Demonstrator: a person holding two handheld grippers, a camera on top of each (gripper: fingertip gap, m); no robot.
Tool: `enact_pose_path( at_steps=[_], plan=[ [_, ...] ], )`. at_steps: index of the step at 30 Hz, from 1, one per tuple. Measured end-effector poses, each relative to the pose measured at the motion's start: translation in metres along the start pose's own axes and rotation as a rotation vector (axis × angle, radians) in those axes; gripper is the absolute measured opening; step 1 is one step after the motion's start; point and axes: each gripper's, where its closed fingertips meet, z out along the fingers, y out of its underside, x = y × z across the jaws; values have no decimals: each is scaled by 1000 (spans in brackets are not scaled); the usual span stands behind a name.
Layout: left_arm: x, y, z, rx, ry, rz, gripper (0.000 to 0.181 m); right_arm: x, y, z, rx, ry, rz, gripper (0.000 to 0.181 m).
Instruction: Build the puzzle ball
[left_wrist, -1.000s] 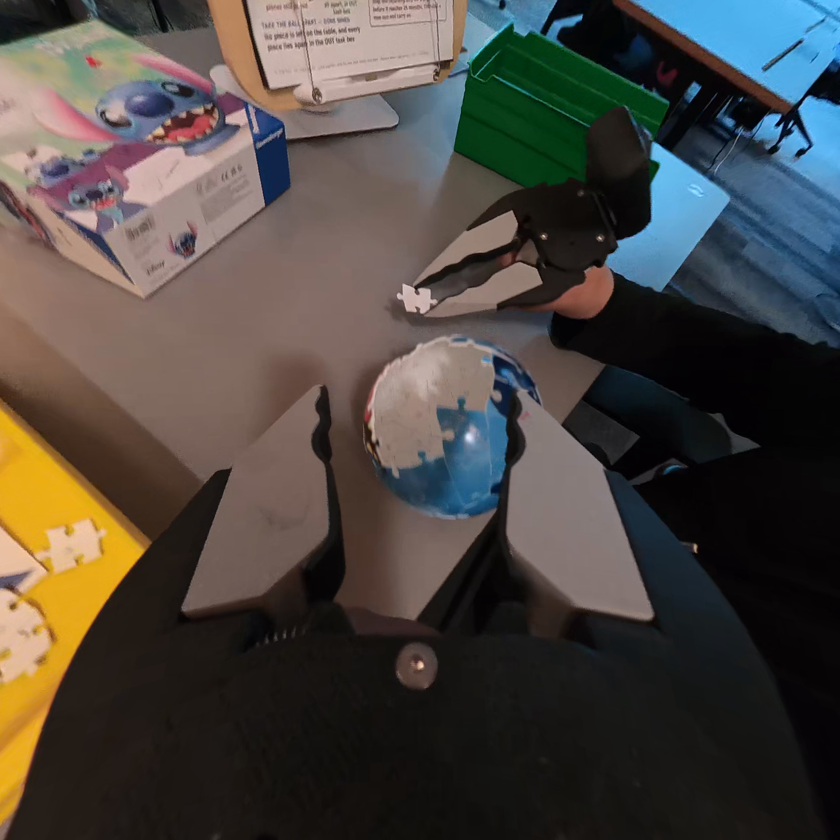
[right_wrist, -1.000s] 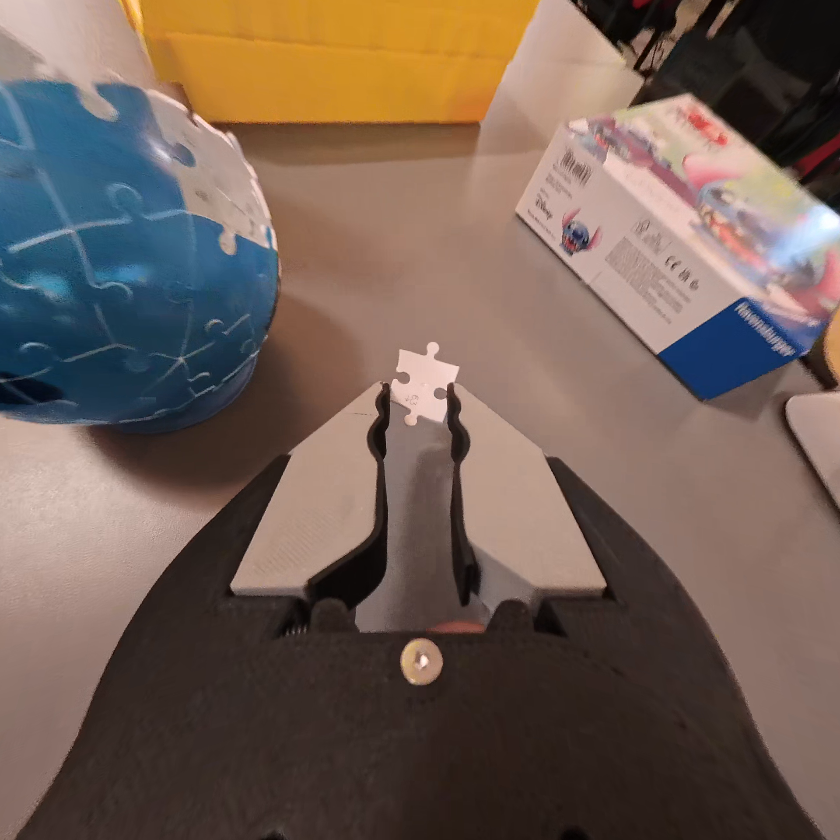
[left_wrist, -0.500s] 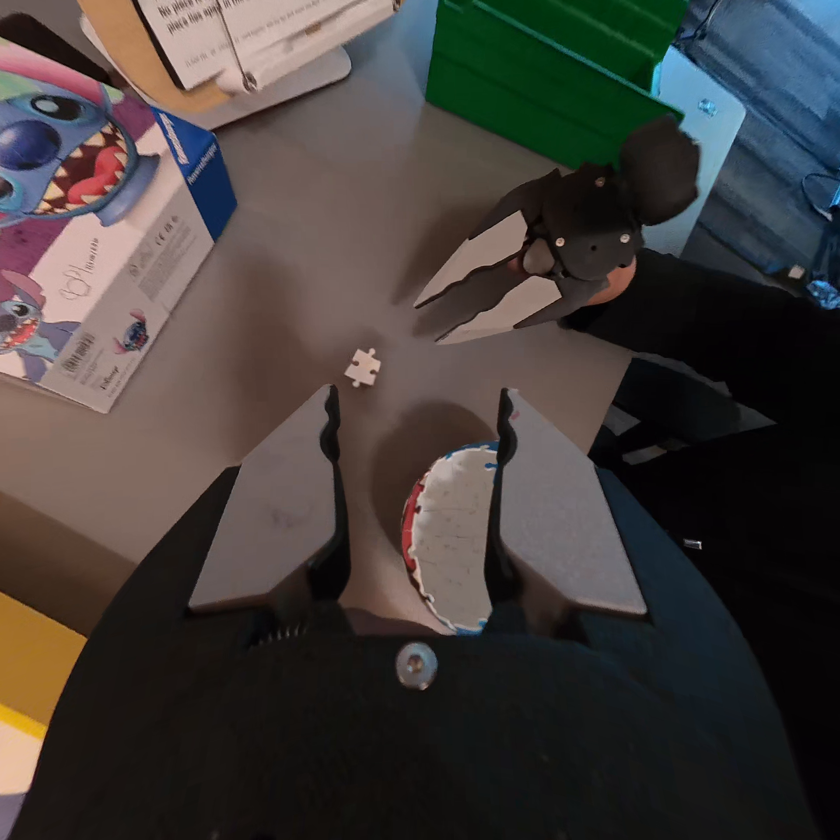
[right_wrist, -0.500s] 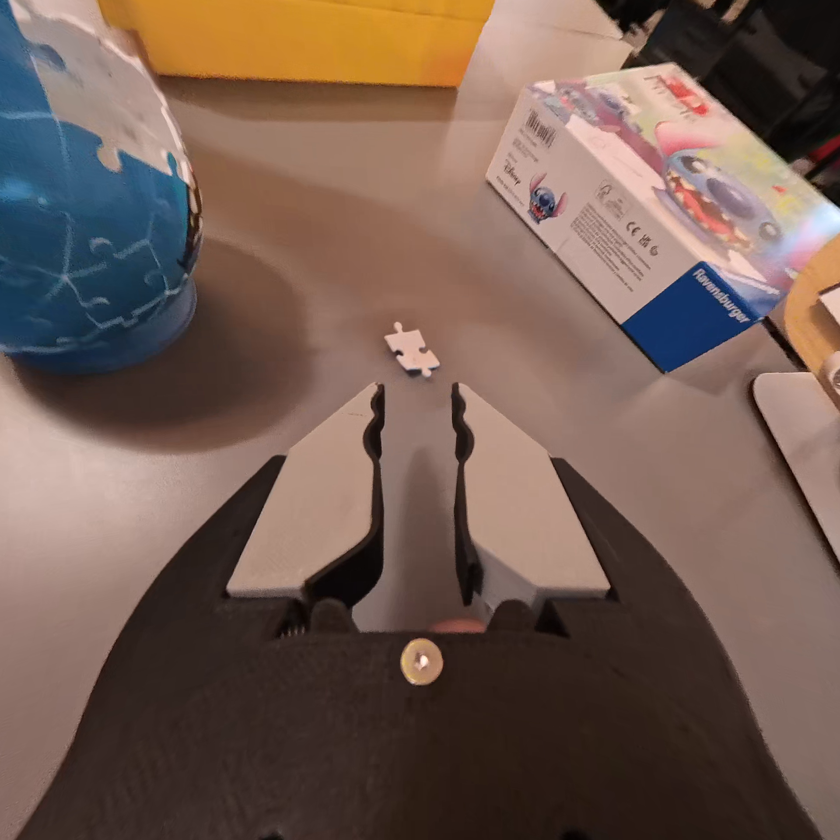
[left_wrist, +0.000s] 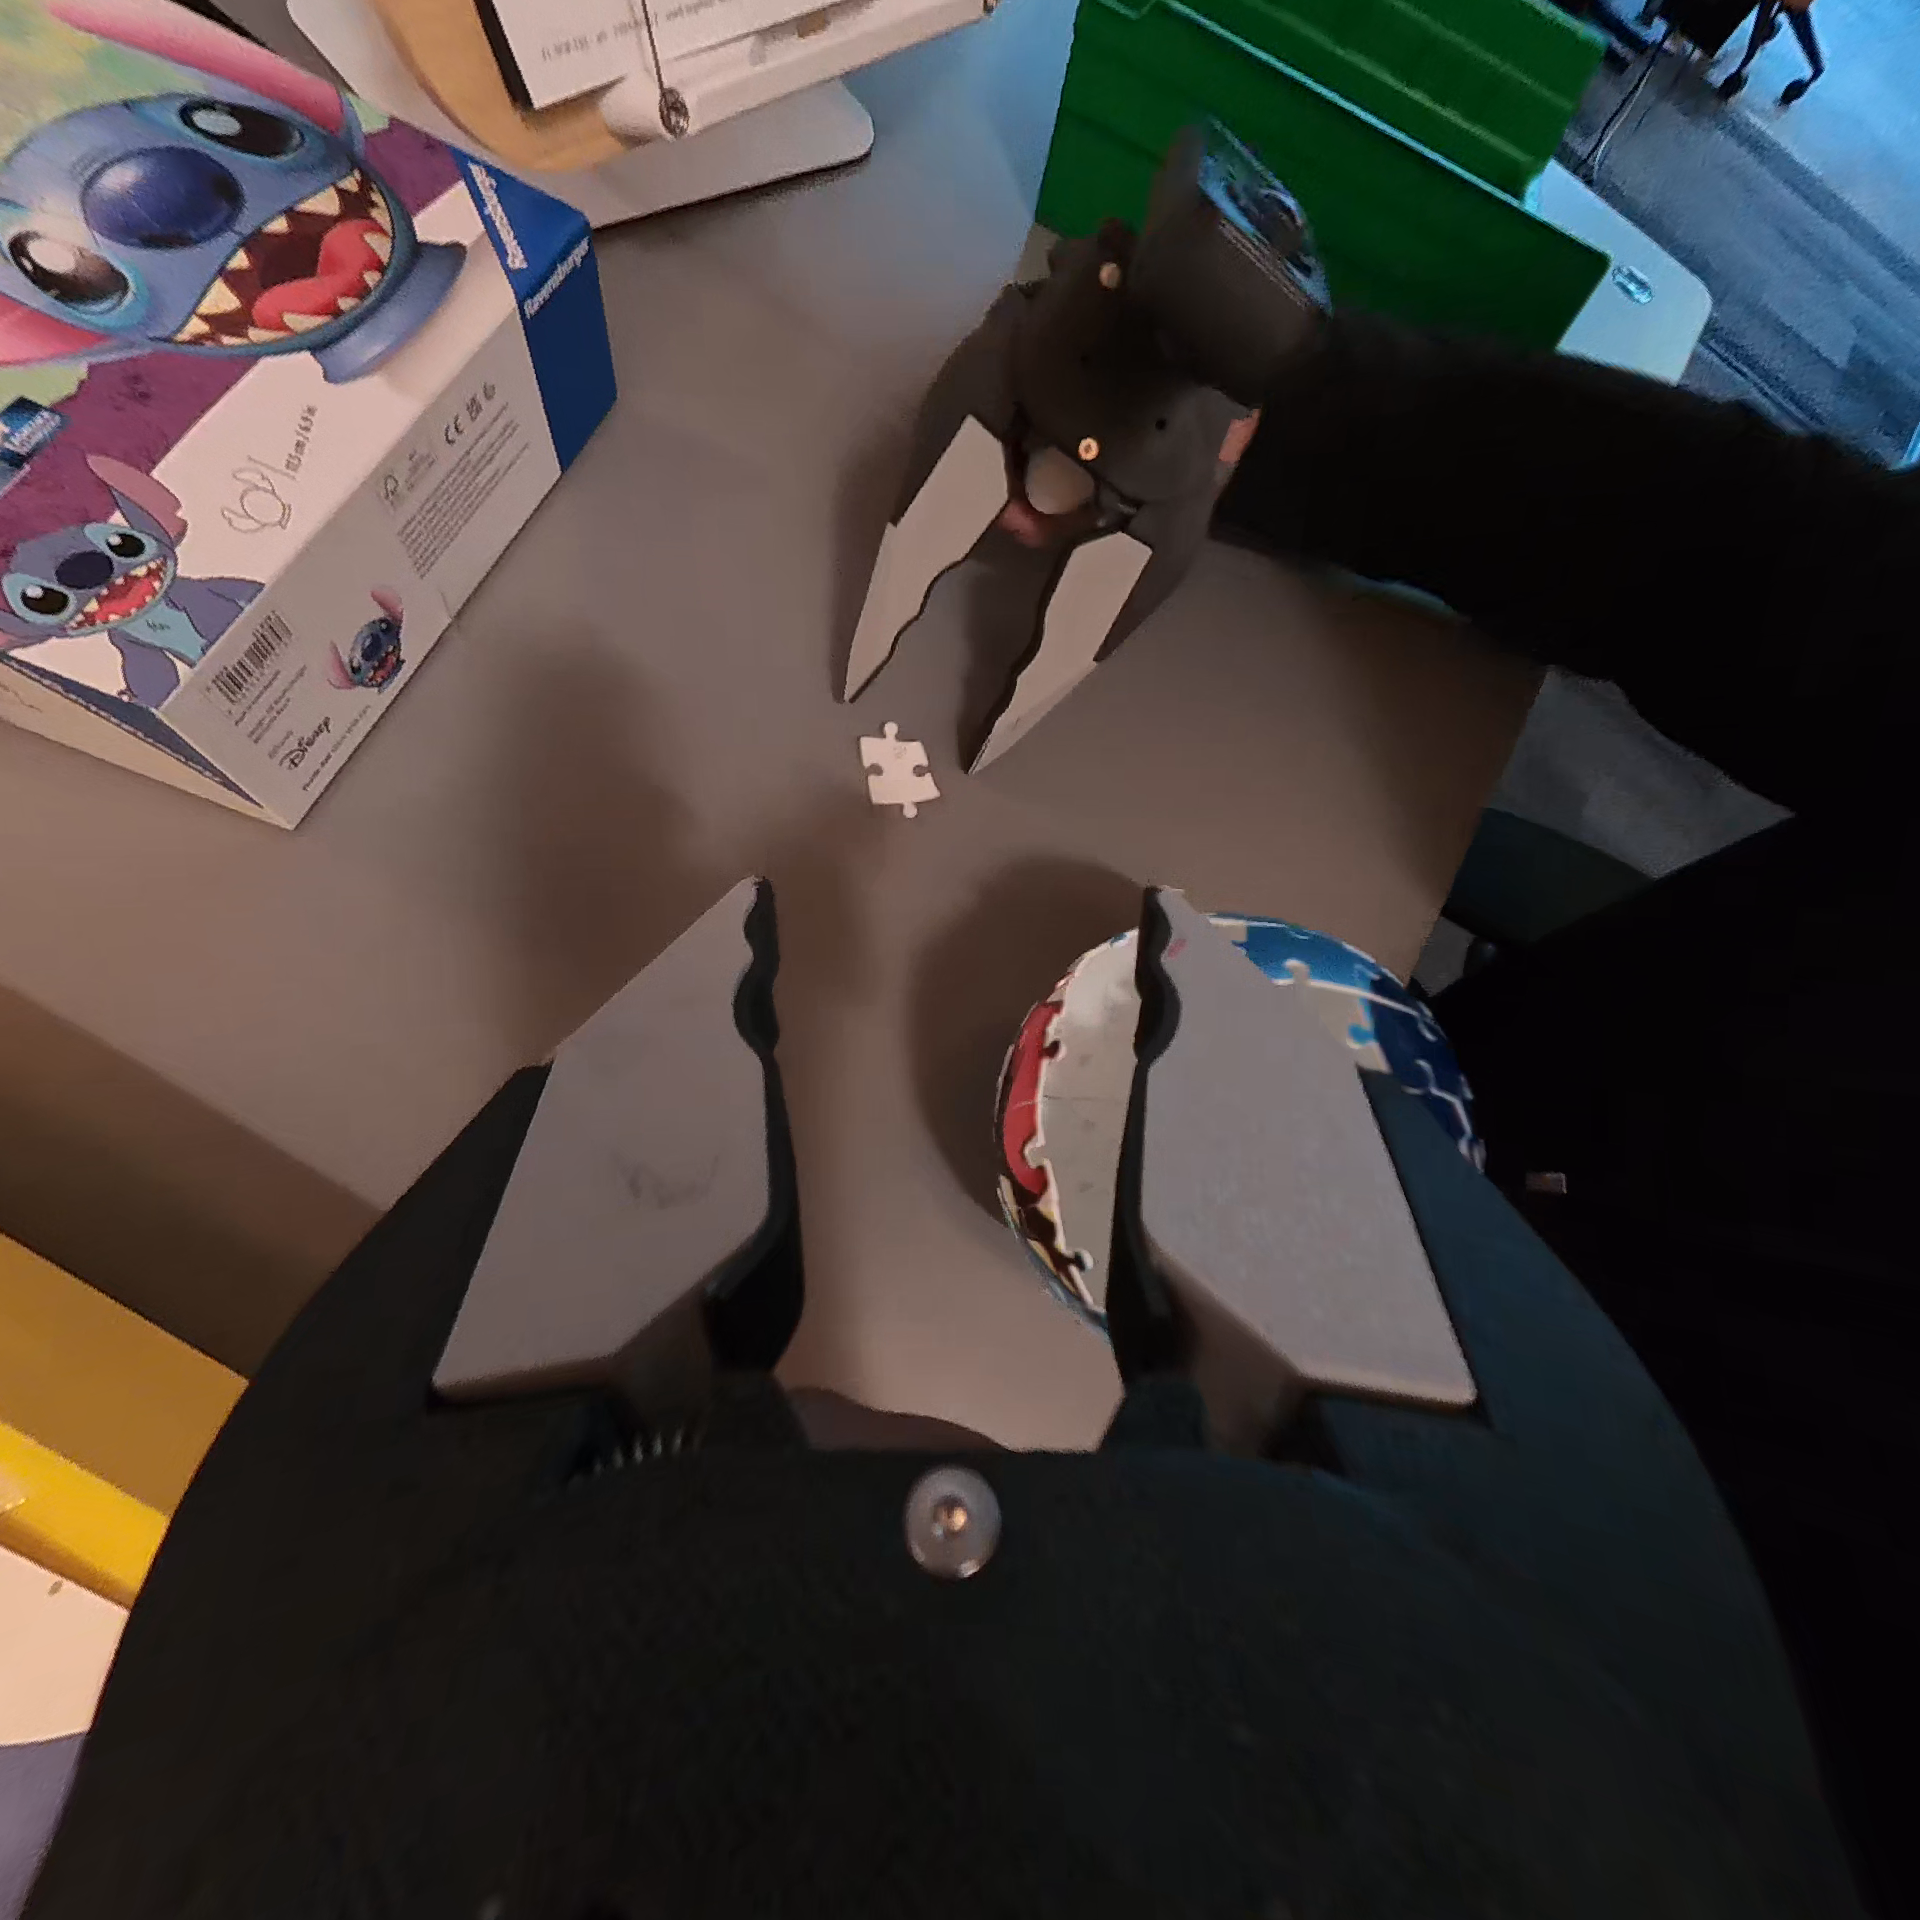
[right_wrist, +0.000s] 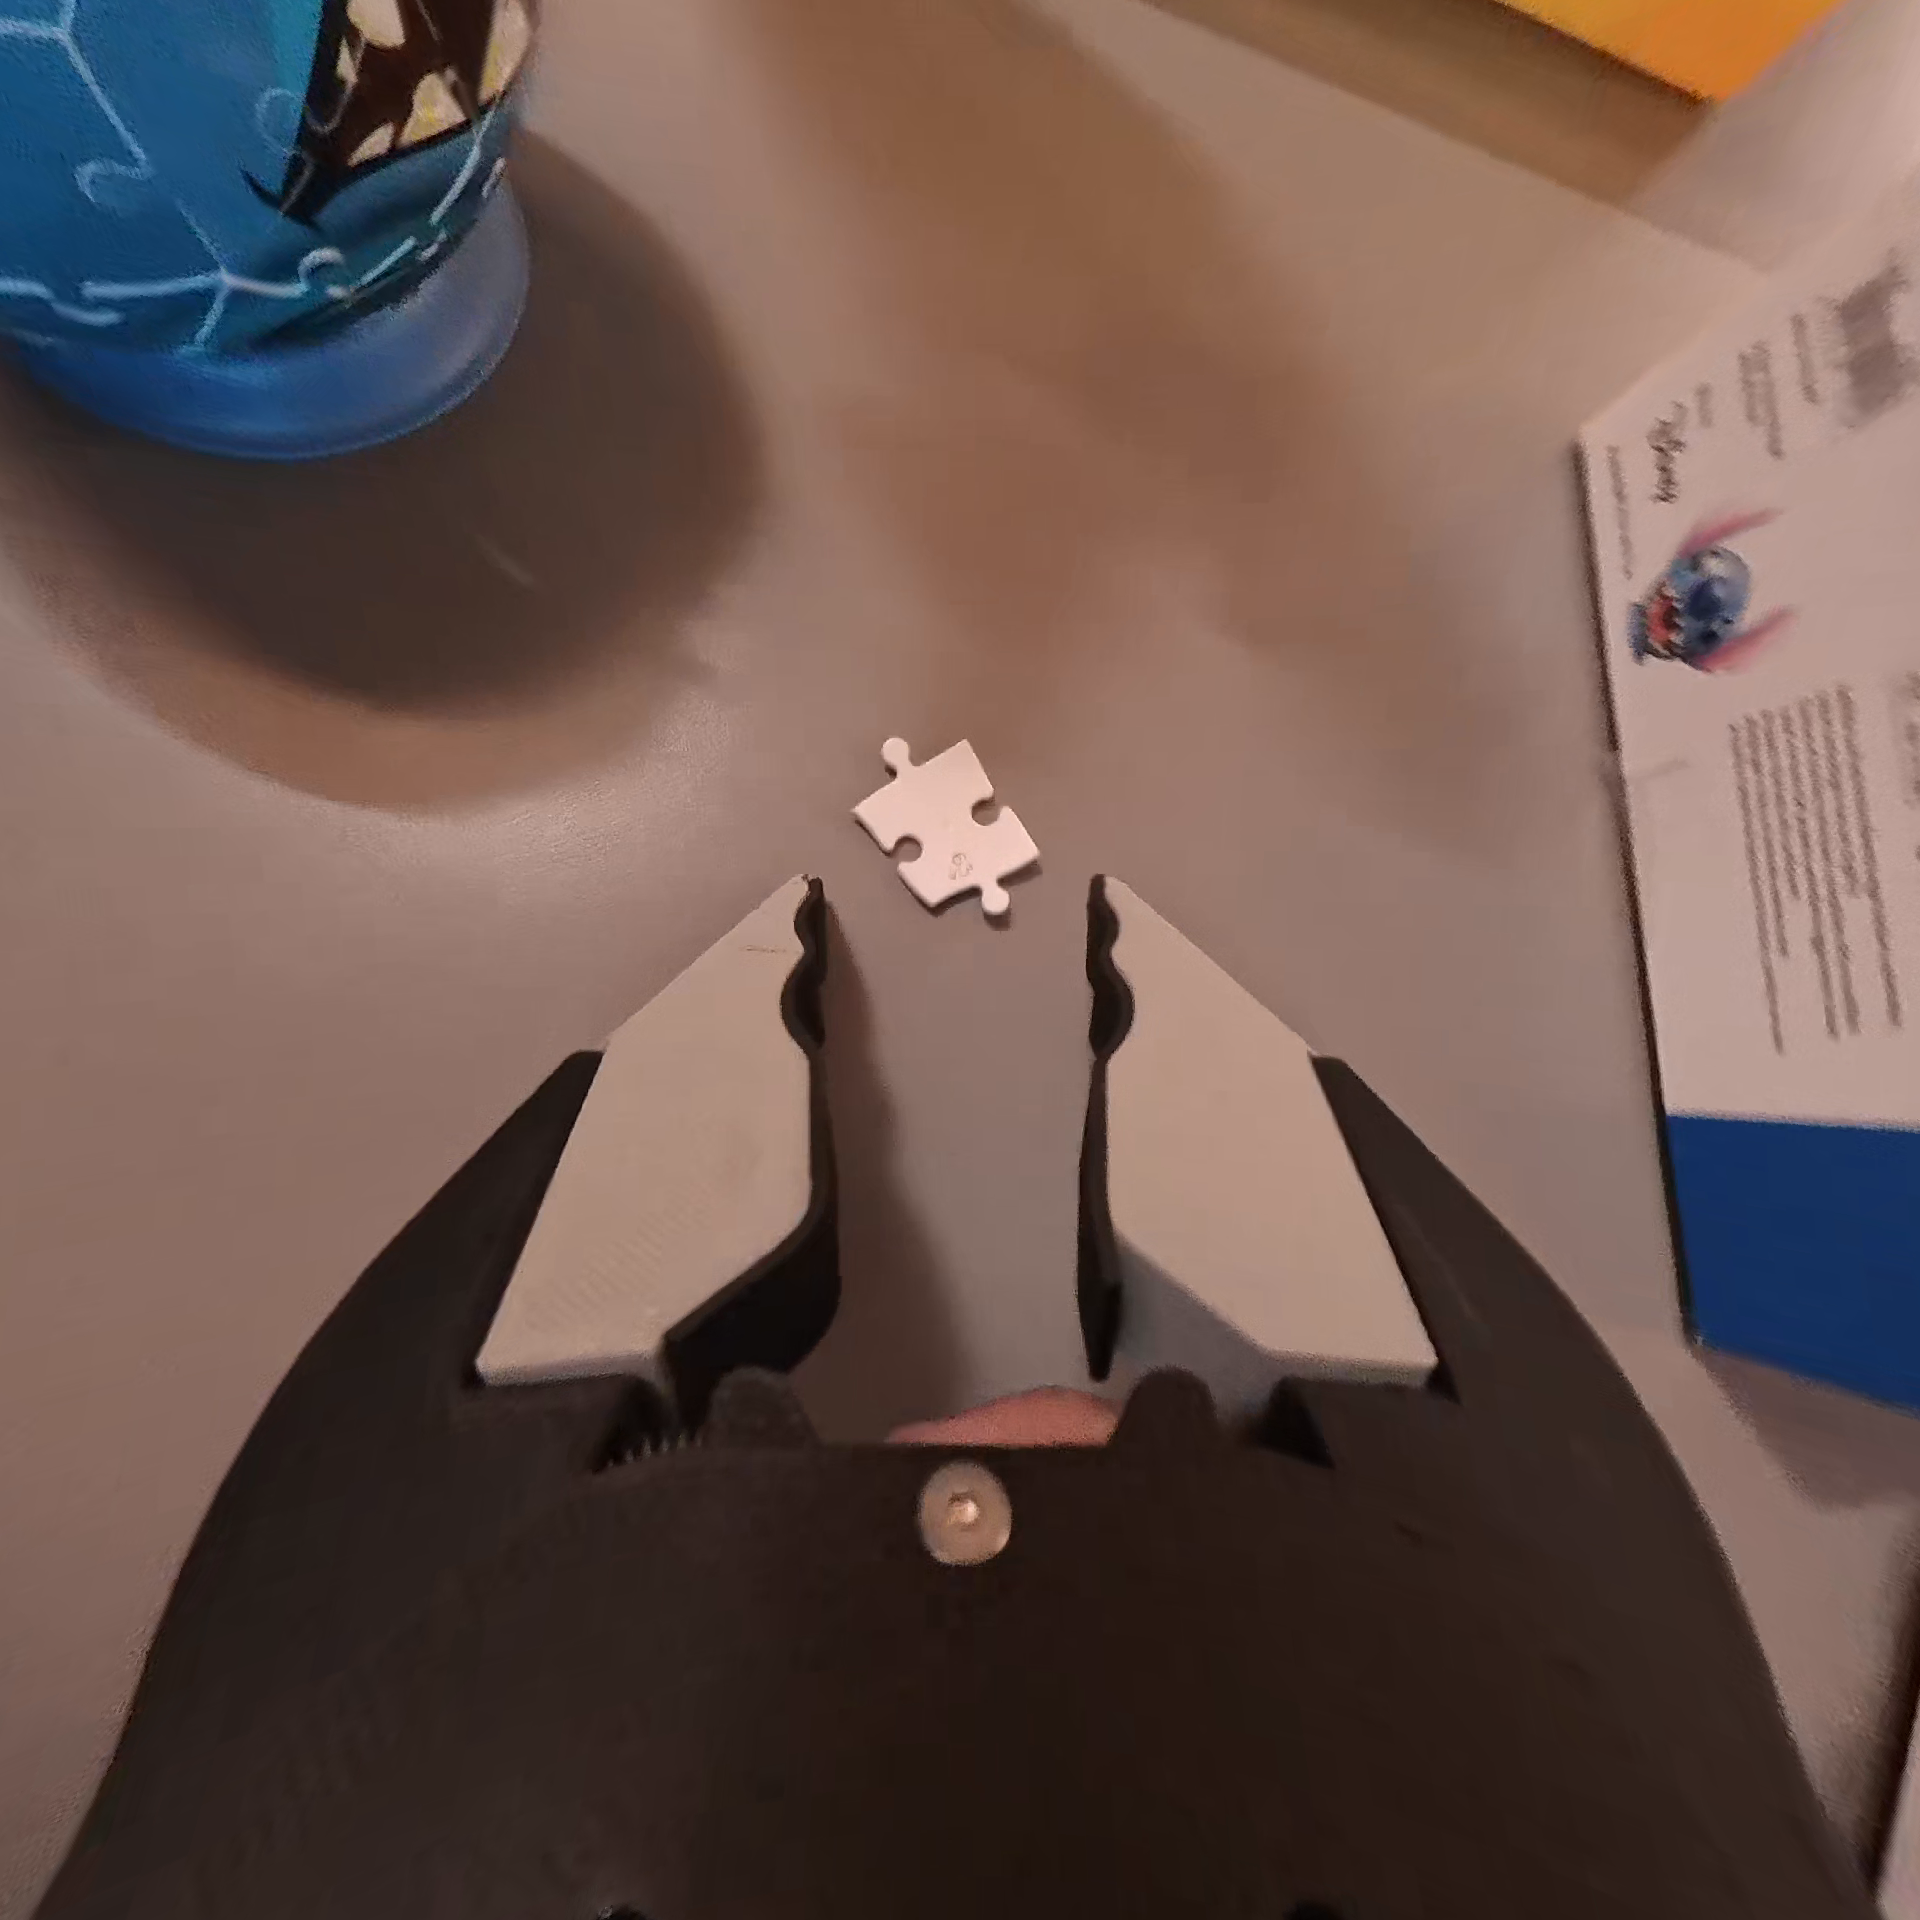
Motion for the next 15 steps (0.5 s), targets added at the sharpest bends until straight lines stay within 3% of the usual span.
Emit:
enact_pose_path(
  at_steps=[6,9,15],
  plan=[
    [-8,7,2,-3,1,-30,68,0,-2,7,-53,-147,-60,44],
    [-12,8,1,-4,1,-48,68,-6,-4,8,-7,-193,-39,28],
    [-11,11,10,-31,26,-49,68,-5,-11,13,82,-171,-9,34]
  ],
)
